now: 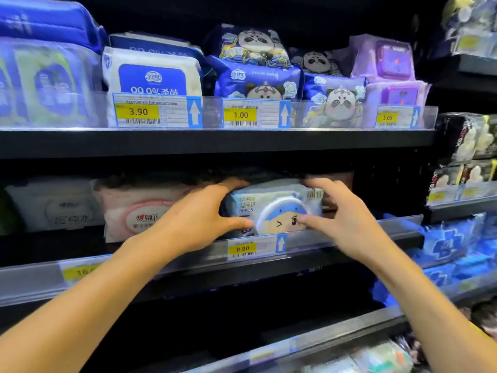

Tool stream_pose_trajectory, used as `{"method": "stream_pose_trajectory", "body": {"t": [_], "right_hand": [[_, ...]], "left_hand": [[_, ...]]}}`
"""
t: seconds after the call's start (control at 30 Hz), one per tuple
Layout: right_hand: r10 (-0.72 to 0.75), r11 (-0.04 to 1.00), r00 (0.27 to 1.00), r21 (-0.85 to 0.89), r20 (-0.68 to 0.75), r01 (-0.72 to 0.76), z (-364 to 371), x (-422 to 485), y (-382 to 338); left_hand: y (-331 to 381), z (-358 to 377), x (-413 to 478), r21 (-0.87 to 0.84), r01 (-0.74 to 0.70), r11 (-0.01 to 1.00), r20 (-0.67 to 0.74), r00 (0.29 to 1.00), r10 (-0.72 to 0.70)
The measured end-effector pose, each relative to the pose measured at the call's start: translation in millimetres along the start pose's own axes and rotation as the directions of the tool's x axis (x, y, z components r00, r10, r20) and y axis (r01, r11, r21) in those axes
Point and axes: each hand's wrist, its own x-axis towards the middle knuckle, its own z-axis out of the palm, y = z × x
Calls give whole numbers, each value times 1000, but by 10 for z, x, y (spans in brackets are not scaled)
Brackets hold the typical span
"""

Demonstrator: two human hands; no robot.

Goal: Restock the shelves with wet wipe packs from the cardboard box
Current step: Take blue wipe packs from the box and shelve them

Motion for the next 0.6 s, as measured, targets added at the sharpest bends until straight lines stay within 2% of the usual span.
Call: {"method": "stream_pose_trajectory", "body": {"t": [0.1, 0.27, 0.4, 0.53, 0.6], "right_hand": [[-10, 997, 984, -70, 177, 23, -71, 258, -102], [31, 995, 978, -98, 205, -11, 11, 439, -169], [84, 991, 967, -122, 241, -55, -93, 425, -246], [110, 965, 980, -255, 167, -65, -70, 226, -348], [62, 947, 993, -321, 99, -27, -35, 68, -421]], "left_hand": [[-16, -56, 72, 43, -48, 998, -38, 998, 49], [-47, -81, 227, 30, -10, 1000, 8, 1000, 10], [110, -80, 211, 105, 9, 994, 15, 1000, -11], [218, -80, 2, 239, 60, 969, -38, 998, -53], [284, -94, -116, 286, 74, 955, -74, 996, -55]]}}
